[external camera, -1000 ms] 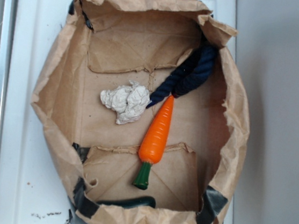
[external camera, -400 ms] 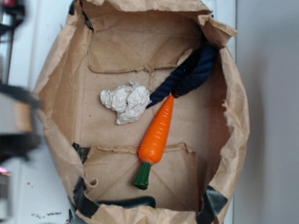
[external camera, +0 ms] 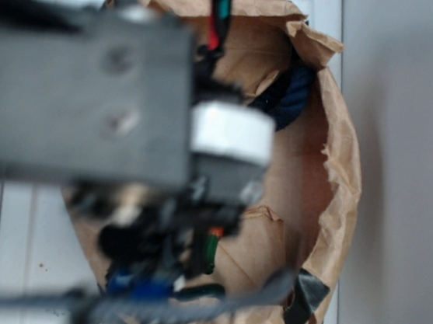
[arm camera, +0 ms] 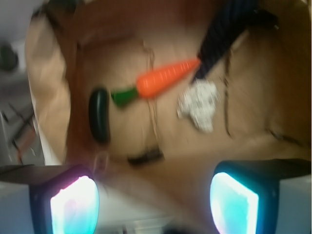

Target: Grab the plastic pickle.

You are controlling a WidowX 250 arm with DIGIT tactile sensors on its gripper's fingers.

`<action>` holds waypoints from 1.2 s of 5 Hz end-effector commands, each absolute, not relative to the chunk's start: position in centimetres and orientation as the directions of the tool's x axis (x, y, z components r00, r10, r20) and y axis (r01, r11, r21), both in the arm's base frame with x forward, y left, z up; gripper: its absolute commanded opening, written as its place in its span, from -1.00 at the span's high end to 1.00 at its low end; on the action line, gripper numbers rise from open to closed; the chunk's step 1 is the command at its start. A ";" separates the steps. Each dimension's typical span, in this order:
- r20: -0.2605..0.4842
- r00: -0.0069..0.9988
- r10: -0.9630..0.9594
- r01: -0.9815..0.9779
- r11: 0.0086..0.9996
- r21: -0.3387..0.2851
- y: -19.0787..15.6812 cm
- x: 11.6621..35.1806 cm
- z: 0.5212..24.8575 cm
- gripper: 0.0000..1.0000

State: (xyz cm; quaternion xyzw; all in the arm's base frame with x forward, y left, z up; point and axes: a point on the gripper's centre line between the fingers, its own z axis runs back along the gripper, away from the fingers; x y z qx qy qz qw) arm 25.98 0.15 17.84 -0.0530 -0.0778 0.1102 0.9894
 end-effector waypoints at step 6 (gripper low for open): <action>0.070 0.996 0.054 -0.028 0.946 -0.323 -6.4 26.3 8.3 -1.00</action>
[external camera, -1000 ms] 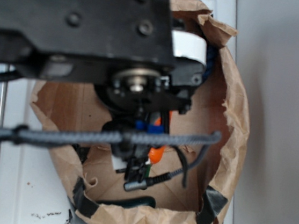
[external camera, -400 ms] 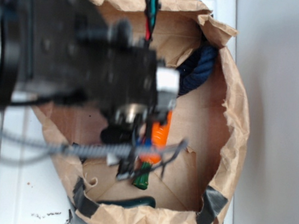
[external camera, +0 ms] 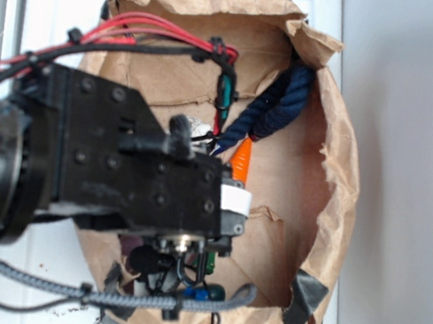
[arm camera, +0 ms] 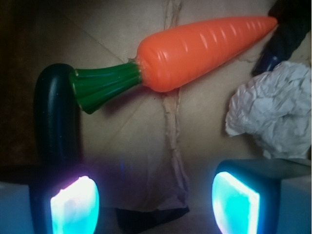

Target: Grab the plastic pickle.

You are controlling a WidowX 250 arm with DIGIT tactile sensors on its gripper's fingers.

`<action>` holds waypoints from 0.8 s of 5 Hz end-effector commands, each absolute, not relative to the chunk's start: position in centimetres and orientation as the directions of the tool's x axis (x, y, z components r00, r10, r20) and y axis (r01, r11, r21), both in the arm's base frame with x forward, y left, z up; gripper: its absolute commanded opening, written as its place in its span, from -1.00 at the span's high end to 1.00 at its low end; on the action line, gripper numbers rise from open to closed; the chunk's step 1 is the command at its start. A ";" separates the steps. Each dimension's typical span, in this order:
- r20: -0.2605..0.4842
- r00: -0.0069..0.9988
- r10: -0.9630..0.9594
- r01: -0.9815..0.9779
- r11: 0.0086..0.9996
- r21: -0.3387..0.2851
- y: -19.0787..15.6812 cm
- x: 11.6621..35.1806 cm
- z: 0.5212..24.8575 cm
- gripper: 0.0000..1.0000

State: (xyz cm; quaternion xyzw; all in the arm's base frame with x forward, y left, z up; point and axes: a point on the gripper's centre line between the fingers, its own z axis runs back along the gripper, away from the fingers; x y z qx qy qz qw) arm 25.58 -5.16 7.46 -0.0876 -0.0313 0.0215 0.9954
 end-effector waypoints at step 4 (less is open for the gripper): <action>0.117 0.991 -0.063 0.098 0.941 -0.324 -10.7 32.3 3.7 -1.00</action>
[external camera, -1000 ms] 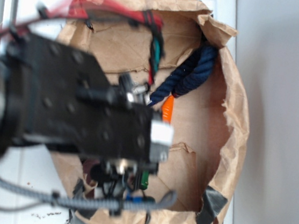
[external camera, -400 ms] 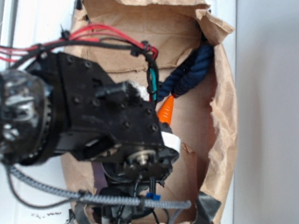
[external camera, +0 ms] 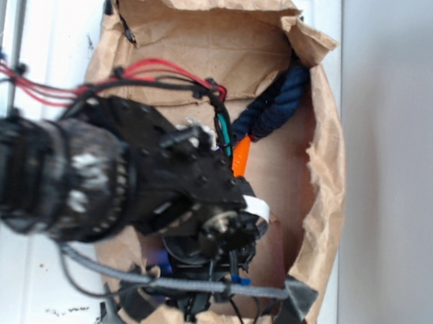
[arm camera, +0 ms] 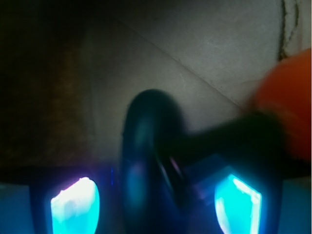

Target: Grab the plastic pickle.

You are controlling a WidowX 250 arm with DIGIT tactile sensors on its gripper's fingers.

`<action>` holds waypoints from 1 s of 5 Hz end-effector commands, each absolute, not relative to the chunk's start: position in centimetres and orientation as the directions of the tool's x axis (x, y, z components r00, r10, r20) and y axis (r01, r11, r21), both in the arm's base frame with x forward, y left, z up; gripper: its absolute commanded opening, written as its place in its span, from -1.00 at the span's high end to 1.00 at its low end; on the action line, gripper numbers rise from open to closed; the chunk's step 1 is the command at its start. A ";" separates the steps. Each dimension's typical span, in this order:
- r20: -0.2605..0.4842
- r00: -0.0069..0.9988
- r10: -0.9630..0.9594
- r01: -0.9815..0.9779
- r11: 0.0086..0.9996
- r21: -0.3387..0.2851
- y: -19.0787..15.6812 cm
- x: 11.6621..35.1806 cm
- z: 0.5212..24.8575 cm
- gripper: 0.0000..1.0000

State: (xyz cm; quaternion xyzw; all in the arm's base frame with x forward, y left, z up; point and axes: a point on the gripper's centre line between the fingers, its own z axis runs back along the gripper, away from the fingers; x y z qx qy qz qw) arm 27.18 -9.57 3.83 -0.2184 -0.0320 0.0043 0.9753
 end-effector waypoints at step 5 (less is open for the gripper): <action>0.229 0.973 -0.019 0.065 0.979 -0.194 -10.2 25.7 6.5 1.00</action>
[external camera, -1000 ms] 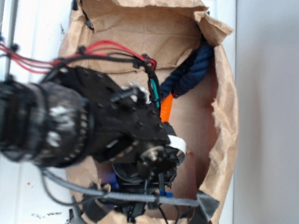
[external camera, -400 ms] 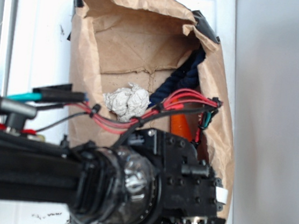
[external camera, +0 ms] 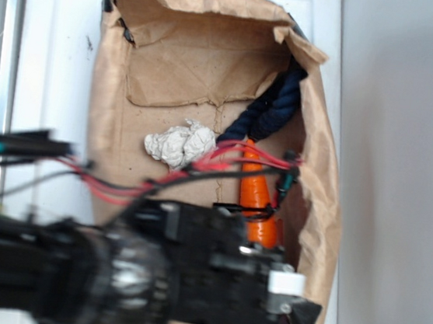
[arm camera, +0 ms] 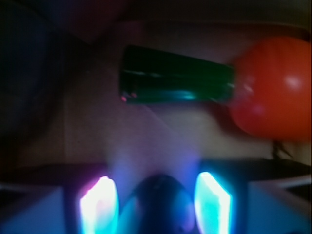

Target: Grab the plastic pickle.

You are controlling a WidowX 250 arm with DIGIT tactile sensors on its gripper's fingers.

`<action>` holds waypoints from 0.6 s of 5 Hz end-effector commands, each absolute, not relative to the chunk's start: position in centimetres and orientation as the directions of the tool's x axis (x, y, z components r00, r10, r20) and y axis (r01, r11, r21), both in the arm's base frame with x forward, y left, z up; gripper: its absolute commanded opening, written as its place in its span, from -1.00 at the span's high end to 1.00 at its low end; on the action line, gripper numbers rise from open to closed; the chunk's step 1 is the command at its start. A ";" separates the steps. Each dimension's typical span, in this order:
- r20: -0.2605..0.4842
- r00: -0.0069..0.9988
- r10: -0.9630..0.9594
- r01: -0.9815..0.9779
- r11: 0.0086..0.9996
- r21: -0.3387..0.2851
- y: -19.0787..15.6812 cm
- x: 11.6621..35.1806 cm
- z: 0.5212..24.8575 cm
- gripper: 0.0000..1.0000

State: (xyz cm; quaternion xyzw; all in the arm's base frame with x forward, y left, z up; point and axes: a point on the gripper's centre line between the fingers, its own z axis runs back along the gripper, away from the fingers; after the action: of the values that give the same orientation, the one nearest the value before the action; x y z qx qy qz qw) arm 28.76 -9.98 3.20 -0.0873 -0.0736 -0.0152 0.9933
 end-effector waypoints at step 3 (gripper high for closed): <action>0.268 0.946 0.180 -0.106 0.958 -0.267 -5.1 22.3 11.9 1.00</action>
State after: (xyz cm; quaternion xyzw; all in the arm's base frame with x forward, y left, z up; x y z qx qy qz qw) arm 22.12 -5.24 10.30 -0.1205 -0.1244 0.0785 0.9818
